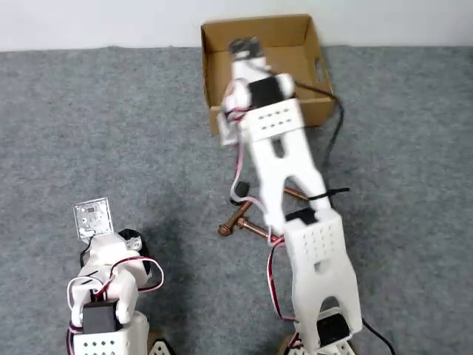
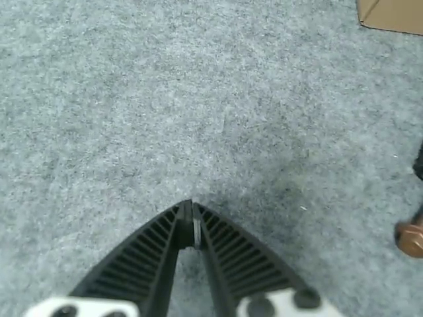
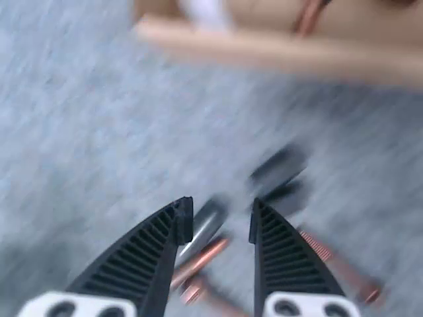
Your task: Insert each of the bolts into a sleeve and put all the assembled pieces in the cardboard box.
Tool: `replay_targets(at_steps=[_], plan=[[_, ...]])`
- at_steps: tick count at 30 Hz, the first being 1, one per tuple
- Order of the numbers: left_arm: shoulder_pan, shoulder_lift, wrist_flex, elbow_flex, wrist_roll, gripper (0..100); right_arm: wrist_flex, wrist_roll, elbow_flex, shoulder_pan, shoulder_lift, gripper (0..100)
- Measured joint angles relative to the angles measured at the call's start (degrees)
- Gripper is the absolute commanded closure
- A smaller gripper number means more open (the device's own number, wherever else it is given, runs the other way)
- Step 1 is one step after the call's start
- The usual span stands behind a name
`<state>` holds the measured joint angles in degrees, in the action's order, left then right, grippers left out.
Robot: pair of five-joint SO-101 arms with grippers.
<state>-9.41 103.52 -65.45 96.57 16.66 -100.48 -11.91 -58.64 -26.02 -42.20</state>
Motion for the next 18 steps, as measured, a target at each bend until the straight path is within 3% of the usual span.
replay_targets(at_steps=[6, 18], plan=[[-0.7, 0.0, 0.0, 0.0, 0.0, 100, 0.0, -6.9, 10.4, -4.4, 3.0, 86.1], [-0.7, 0.0, 0.0, 0.0, 0.0, 100, 0.0, -9.6, 13.3, -5.0, -2.5, 86.1]])
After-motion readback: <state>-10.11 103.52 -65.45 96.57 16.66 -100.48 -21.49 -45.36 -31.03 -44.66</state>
